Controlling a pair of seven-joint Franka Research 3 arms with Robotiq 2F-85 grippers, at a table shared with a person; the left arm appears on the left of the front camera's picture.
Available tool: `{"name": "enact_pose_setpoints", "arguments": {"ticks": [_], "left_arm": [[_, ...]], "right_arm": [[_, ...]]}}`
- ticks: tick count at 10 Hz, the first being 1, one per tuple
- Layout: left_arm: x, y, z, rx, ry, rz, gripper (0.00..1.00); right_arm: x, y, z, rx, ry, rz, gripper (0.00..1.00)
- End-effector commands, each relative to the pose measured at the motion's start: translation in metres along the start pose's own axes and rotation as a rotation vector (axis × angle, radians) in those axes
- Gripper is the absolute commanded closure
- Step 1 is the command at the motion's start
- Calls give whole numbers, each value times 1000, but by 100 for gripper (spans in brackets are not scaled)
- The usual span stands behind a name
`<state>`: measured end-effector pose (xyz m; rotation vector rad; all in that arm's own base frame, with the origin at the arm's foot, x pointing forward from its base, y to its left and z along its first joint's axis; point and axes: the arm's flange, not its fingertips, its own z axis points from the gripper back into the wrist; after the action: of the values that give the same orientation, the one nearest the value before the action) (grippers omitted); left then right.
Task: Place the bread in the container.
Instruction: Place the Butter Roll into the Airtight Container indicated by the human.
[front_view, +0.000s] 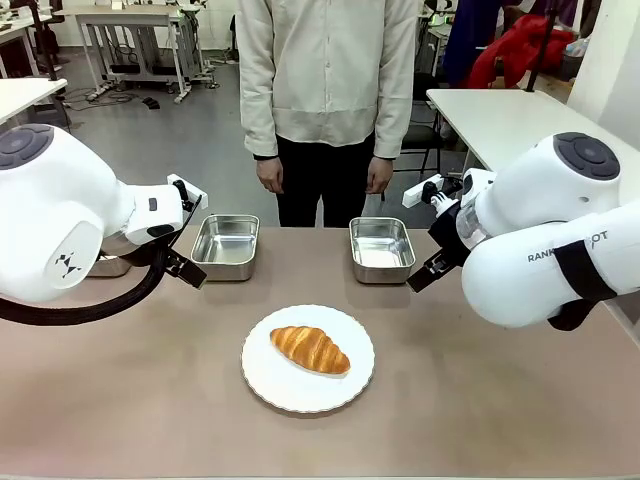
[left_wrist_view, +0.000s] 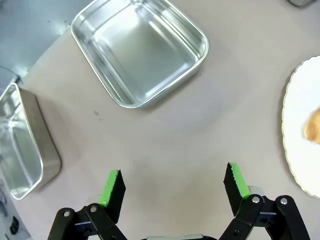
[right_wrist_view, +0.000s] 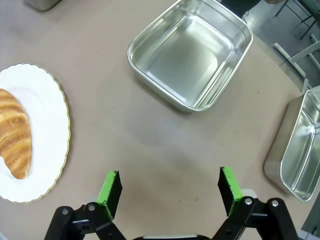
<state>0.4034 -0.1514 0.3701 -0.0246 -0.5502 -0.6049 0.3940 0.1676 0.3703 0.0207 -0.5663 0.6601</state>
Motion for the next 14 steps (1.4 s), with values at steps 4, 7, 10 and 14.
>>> {"name": "enact_pose_setpoints", "arguments": {"ticks": [4,7,10,14], "left_arm": [[0,15,20,-62,-32,-14,0],[4,90,87,-268,-58,-24,0],[-10,180,127,-487,-59,-221,0],[-29,184,148,-467,-93,-198,0]], "right_arm": [[-3,-21,12,35,-63,-13,0],[-54,-95,57,64,-199,-80,0],[-118,-146,66,128,-336,-19,0],[-76,-180,78,83,-310,-48,0]]}}
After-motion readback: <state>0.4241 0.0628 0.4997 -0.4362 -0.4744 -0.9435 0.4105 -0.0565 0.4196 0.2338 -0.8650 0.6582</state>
